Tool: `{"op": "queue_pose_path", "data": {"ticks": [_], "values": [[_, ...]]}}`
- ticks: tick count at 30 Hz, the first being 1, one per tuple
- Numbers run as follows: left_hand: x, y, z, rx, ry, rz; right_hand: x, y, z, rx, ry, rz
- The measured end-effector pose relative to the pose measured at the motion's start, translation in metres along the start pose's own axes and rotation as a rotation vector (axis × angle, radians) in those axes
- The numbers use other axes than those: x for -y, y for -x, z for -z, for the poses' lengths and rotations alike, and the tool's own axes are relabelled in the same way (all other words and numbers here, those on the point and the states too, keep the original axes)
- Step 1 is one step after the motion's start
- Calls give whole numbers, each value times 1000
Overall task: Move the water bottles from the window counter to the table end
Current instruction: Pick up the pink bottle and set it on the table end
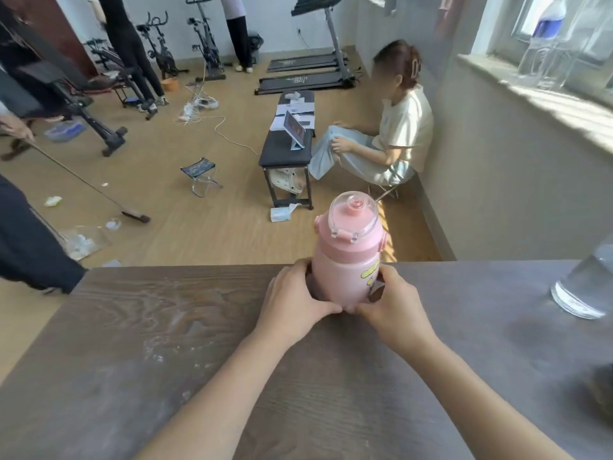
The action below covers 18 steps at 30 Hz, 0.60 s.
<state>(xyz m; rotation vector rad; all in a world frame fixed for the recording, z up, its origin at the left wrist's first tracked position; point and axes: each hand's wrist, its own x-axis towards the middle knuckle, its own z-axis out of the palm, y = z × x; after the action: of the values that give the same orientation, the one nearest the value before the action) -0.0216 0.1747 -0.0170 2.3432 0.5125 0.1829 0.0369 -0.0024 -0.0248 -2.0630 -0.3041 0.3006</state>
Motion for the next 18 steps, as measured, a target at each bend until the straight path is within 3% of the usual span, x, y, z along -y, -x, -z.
{"op": "queue_pose_path", "data": {"ticks": [10,18], "values": [[157,21,159,-153,-94,177,102,-13,-197,226,49,127],[246,28,229,-248,-57,275,155,-24,-306,330,132,245]]}}
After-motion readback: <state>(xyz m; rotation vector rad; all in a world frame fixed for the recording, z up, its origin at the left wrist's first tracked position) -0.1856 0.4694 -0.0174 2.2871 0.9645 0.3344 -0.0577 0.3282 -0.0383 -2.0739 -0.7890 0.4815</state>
